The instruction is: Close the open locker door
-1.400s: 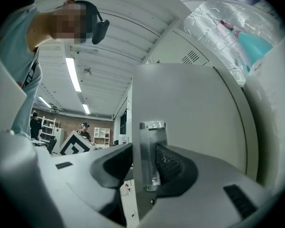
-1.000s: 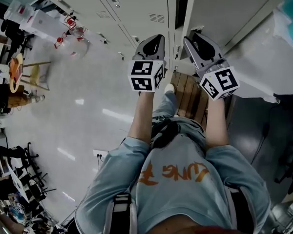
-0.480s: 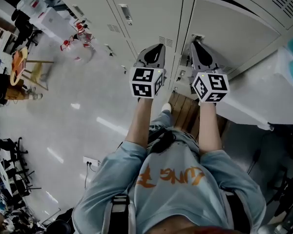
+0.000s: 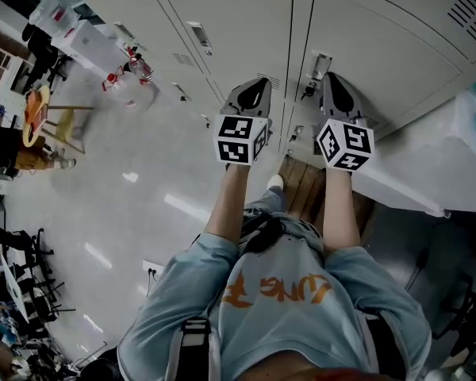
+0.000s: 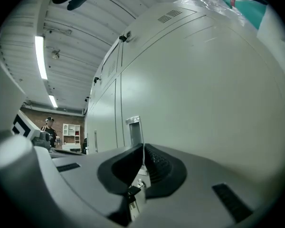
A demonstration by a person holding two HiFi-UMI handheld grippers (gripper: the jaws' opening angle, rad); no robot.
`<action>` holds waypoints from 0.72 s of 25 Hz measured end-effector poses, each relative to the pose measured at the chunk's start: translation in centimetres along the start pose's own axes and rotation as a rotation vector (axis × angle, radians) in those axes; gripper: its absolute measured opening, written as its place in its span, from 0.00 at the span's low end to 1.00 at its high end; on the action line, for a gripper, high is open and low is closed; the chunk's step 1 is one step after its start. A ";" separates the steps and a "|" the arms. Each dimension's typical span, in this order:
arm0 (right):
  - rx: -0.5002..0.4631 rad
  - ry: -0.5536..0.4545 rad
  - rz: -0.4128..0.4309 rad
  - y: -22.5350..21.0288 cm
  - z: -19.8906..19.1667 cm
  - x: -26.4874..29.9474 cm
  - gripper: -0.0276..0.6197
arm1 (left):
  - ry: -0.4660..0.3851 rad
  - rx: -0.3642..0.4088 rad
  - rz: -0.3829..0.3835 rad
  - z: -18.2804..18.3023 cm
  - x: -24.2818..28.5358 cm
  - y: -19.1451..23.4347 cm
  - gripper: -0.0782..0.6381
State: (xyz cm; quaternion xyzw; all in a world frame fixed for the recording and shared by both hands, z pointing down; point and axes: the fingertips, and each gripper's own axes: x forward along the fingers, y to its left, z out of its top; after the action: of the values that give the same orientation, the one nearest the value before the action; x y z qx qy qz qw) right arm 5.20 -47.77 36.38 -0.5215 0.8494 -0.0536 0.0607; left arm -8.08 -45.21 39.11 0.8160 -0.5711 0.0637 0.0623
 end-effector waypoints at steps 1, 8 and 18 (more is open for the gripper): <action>-0.006 0.002 -0.003 0.0 -0.1 0.0 0.10 | 0.002 0.004 -0.006 0.0 0.2 -0.2 0.13; -0.005 0.049 0.024 0.0 -0.7 -0.9 0.10 | -0.013 0.022 -0.047 0.5 0.0 -2.2 0.13; -0.060 0.052 -0.020 0.4 0.1 -6.0 0.10 | -0.064 0.015 -0.085 1.3 -3.1 -5.3 0.13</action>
State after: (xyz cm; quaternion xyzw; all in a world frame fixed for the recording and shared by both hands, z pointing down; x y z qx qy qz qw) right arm 7.55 -42.19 36.47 -0.5298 0.8467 -0.0425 0.0224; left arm -4.09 -40.78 37.12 0.8417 -0.5369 0.0392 0.0405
